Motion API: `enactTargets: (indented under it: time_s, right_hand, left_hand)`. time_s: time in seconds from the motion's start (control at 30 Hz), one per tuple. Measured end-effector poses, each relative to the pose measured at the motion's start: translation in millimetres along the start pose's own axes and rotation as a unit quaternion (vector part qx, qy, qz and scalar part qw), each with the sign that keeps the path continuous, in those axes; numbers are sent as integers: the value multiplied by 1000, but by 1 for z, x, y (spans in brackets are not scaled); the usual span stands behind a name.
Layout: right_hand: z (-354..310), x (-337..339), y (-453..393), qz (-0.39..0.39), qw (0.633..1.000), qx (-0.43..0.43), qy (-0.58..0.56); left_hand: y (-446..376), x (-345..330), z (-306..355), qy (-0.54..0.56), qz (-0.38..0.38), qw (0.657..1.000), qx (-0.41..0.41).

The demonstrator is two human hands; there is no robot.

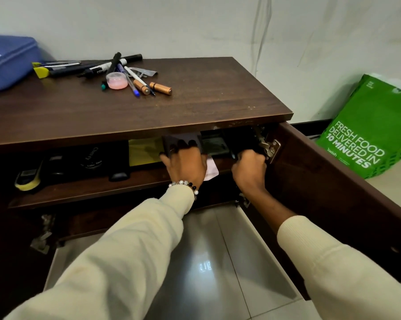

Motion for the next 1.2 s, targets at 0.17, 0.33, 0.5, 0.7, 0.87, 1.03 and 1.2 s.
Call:
enactTargets:
  time_s: [0.17,0.33,0.5,0.7,0.87,1.03,1.2]
  right_hand:
    - [-43,42,19,12,994,54,-93]
    - [-103,111,47,72,968,142,-195]
    - [-146,144,37,81,952,154,-251]
    - [-174,103,-23,-11,980,112,-164]
    - [-196,72,-47,-6,985,161,-56]
    - [-206,65,-51,-1,981,192,-24]
    - [-212,68,-47,22,976,219,-4]
  left_hand:
    - [23,60,-5,59,62,994,-62]
    - [53,143,-1,150,147,953,-218]
    - [47,207,-13,134,206,940,-235]
    - [-21,220,-50,25,156,985,-67]
    - [-57,189,-48,-31,97,993,-53]
    - [-79,164,-48,-25,11,998,-55]
    - [-95,158,-40,-57,21,995,-77]
Point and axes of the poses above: each hand's wrist, its own y-axis away from the middle knuckle, its own x-axis out of the back of the hand, z = x × y, the point moved 10 cm from there along -y, towards the middle knuckle, and after that the axes turned 12 degrees about y, right-handed, at the moved point
